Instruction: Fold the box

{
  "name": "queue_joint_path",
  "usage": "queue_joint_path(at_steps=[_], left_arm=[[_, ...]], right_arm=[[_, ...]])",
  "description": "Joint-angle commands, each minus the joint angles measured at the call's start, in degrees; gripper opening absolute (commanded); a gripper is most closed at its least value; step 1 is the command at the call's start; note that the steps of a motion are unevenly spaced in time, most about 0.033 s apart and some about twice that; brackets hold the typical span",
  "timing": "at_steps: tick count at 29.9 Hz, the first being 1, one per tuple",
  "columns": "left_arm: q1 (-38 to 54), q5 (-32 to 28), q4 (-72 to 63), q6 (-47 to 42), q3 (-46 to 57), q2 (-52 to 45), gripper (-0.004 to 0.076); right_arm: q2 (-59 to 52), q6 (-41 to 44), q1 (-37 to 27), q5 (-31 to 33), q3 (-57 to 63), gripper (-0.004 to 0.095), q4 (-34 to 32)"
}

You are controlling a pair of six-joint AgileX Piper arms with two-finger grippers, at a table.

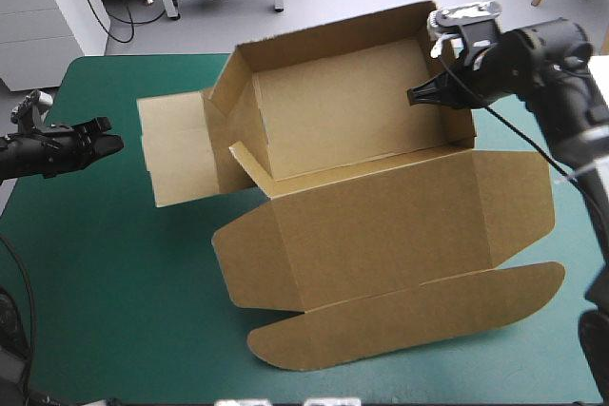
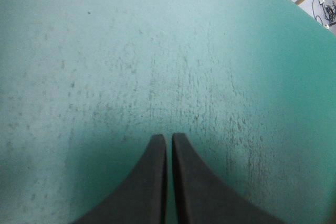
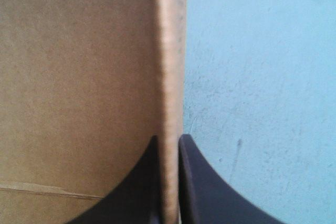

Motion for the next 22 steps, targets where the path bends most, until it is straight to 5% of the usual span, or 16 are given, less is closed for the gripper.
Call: queue_joint_path(at_steps=[1,11,14,18,22], left_arm=[[0.1,-0.3,-4.0,0.9,-1.5,-2.5,0.0015],[0.1,2.6,-4.0,2.5,-1.5,-2.5,0.0058],[0.1,4.0,-4.0,6.1,-1.5,-2.5,0.0206],[0.1,6.0,-3.9,4.5,-1.5,-2.5,0.0527],[0.1,10.9,-3.9,4.5,-1.5,-1.6,0.0649]], right_arm=[[-9.1,-0.6,-0.4,-1.7,-1.9,0.0000,1.5],[-15.6,-3.3,-0.4,-4.7,-1.7,0.0000,5.1],[-14.7,-3.7,-0.4,-4.6,-1.3,0.0000,5.1],[-12.9,-4.4,-0.4,-4.5,-1.0,0.0000,5.6],[-10.8,-5.3,-0.4,-5.1,-1.0,-0.0017,8.7]])
